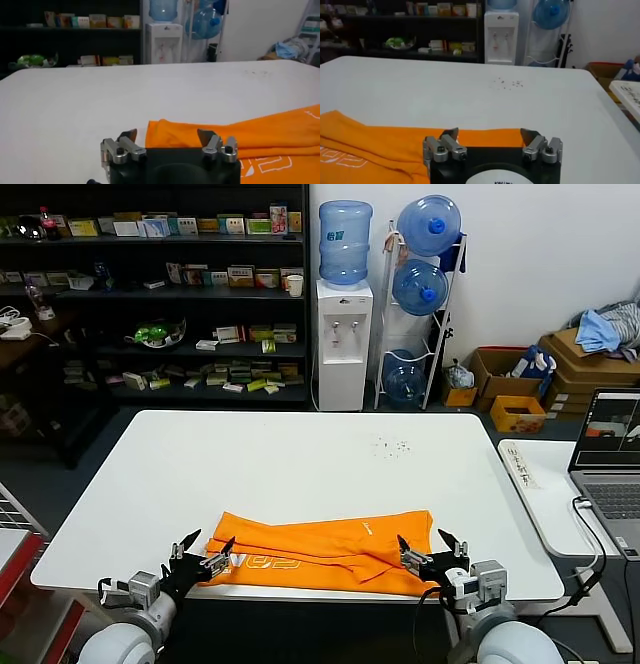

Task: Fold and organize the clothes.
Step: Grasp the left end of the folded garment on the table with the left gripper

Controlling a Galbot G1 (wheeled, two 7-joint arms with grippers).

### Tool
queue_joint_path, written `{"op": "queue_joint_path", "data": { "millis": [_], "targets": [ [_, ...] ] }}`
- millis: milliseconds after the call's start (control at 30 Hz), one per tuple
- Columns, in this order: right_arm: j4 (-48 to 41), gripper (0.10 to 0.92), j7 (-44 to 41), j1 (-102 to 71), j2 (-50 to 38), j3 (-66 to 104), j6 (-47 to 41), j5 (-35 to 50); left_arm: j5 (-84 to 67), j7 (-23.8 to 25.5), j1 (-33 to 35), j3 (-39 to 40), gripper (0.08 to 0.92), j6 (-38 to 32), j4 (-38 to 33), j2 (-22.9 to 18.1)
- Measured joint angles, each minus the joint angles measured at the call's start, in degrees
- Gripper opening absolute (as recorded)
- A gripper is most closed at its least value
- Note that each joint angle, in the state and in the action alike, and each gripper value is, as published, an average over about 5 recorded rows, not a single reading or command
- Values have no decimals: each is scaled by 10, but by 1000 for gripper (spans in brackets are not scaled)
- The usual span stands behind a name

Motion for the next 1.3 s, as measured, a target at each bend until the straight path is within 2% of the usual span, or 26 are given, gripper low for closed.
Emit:
{"op": "queue_joint_path", "data": {
  "millis": [200,667,767,1167,1300],
  "targets": [
    [5,823,-1,-11,4,11,0,-5,-7,4,-11,-1,823,-4,28,-20],
    [6,823,-4,-21,8,22,0,-9,-43,3,-40,7,806,2,72,-24],
    [6,823,-4,-22,7,24,0,-9,-47,2,-40,9,752,4,74,-24],
    [6,823,-4,-25,8,28,0,-9,-59,0,-40,15,427,7,74,-25],
    [5,823,-4,-25,8,29,0,-8,-61,-1,-38,18,288,8,72,-27]
  ]
}}
